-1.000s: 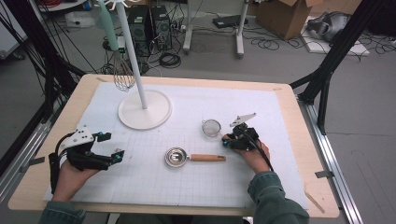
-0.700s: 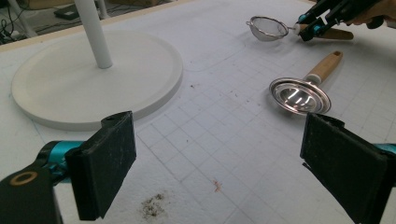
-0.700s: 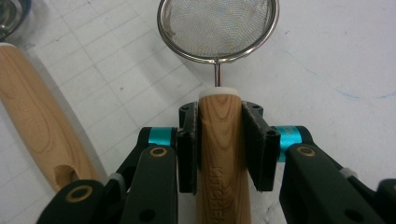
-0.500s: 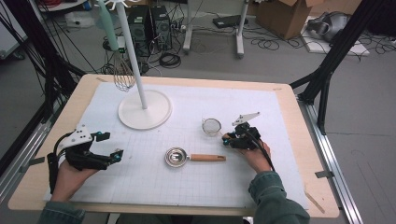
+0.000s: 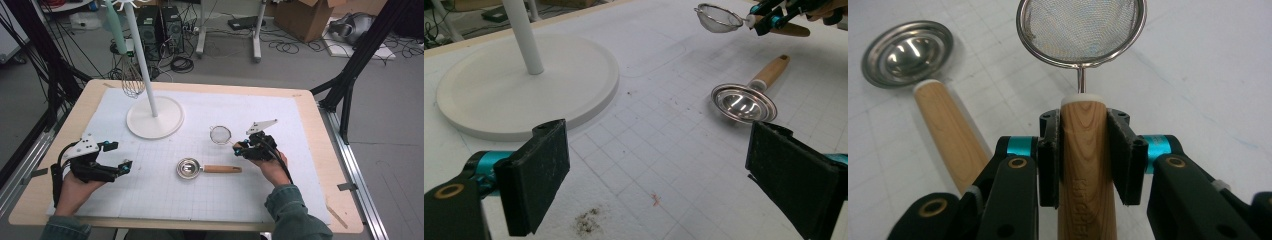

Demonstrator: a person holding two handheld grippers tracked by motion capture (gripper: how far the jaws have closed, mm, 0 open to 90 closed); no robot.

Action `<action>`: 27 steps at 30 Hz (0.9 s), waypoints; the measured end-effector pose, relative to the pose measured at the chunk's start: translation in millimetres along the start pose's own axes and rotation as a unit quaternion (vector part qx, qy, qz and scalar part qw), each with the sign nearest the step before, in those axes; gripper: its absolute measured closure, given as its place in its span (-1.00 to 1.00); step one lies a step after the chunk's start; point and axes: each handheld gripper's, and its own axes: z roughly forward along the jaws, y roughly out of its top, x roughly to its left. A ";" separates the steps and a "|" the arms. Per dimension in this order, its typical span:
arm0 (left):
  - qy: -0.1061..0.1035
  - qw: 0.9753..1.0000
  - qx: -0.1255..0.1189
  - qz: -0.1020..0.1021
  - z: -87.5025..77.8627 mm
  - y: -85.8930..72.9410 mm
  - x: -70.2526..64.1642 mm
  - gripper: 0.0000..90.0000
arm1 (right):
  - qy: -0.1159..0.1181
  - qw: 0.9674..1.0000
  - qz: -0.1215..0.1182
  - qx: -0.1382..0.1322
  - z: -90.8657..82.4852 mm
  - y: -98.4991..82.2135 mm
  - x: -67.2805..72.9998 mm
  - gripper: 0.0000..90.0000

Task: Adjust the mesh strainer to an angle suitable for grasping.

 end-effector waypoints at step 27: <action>0.002 1.000 -0.002 0.000 -1.7 0.6 0.5 -0.76 | 0.061 0.996 -0.058 -0.007 11.1 31.0 43.9 0.54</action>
